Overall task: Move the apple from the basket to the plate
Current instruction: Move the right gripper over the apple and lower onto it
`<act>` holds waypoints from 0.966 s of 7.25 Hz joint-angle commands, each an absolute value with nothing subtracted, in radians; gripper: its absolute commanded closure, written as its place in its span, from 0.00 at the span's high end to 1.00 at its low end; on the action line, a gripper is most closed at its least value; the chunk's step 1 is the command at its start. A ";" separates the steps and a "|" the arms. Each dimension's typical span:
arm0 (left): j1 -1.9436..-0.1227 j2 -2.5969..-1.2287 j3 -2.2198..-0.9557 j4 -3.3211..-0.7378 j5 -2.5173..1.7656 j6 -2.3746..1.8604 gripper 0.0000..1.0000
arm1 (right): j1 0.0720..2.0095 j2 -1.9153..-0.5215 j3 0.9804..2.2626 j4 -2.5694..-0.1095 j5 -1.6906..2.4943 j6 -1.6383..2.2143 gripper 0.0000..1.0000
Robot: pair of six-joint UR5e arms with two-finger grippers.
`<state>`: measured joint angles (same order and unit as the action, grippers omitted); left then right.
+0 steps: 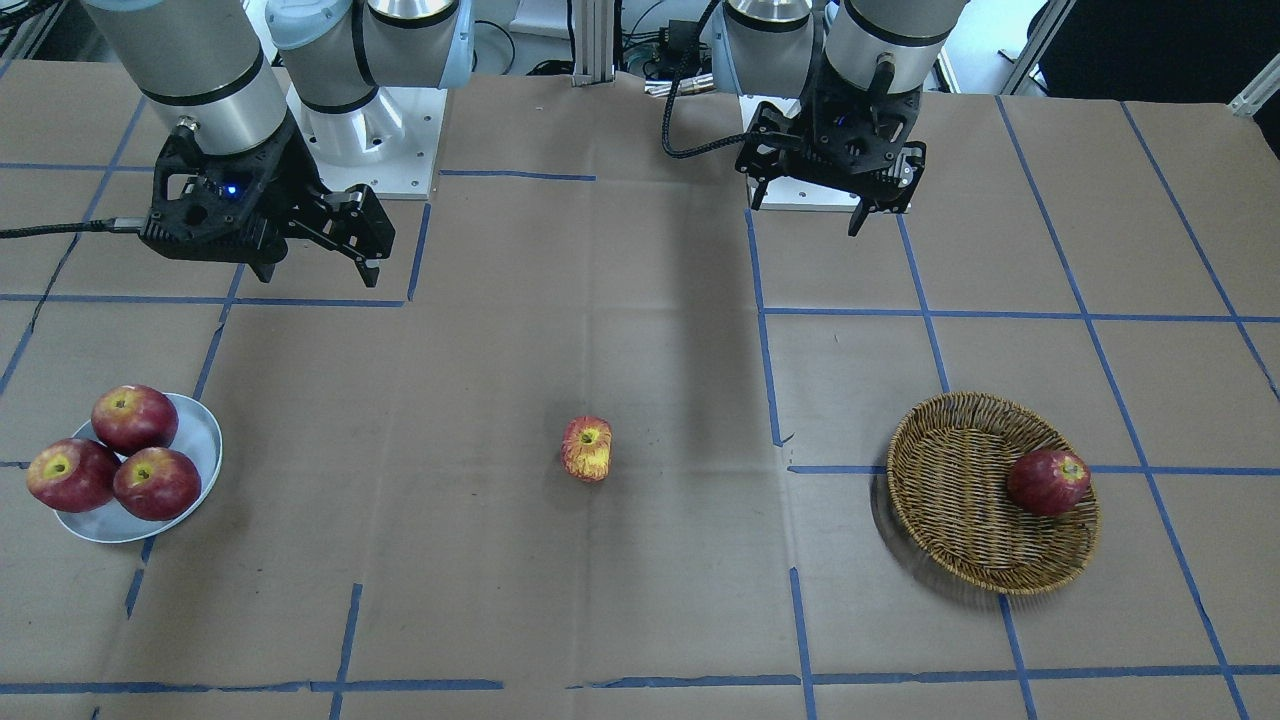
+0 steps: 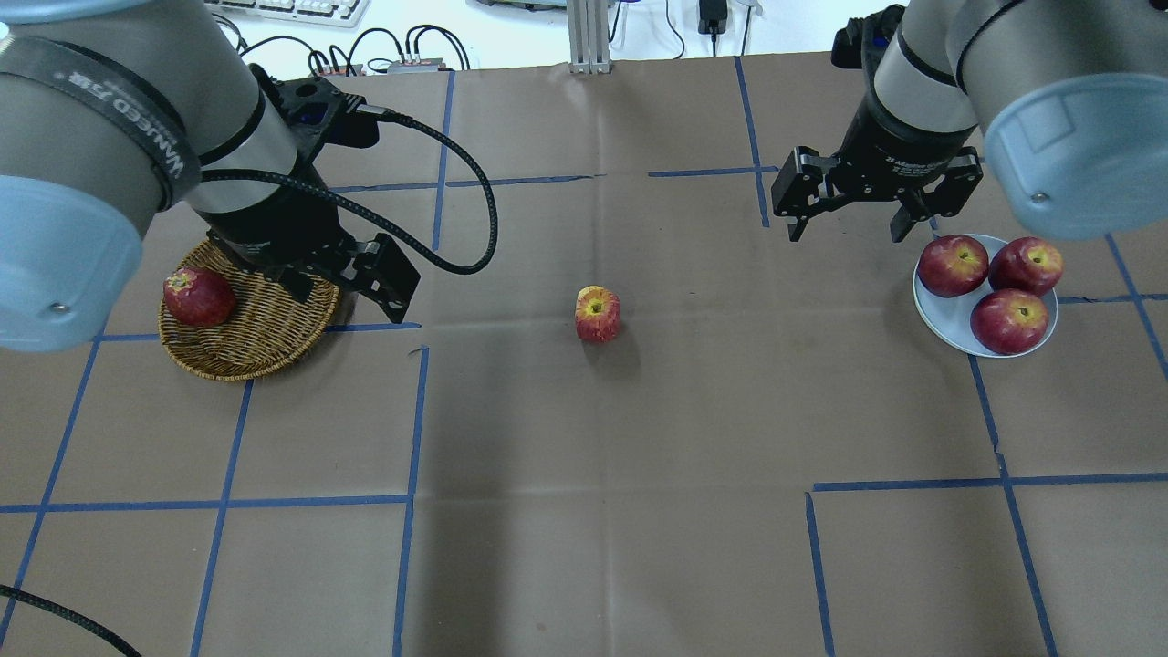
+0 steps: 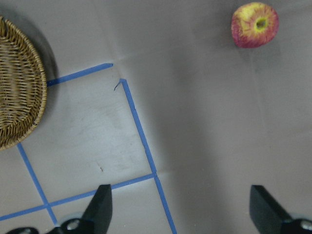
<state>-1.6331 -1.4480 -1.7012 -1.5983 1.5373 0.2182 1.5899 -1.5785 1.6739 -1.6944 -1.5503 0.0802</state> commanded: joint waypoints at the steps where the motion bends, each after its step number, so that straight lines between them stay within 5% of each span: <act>1: -1.621 -1.430 -1.703 -1.606 1.529 0.221 0.99 | 1.664 -1.534 1.655 -1.741 -1.546 0.164 1.00; 7: -1.618 -1.454 -1.703 -1.605 1.545 0.218 0.99 | 1.933 -1.154 1.646 -2.176 -1.560 0.477 1.00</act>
<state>-1.6185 -1.4514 -1.7026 -1.6054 1.5439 0.2181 1.9038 -1.2321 1.6414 -2.0851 -1.5588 0.4530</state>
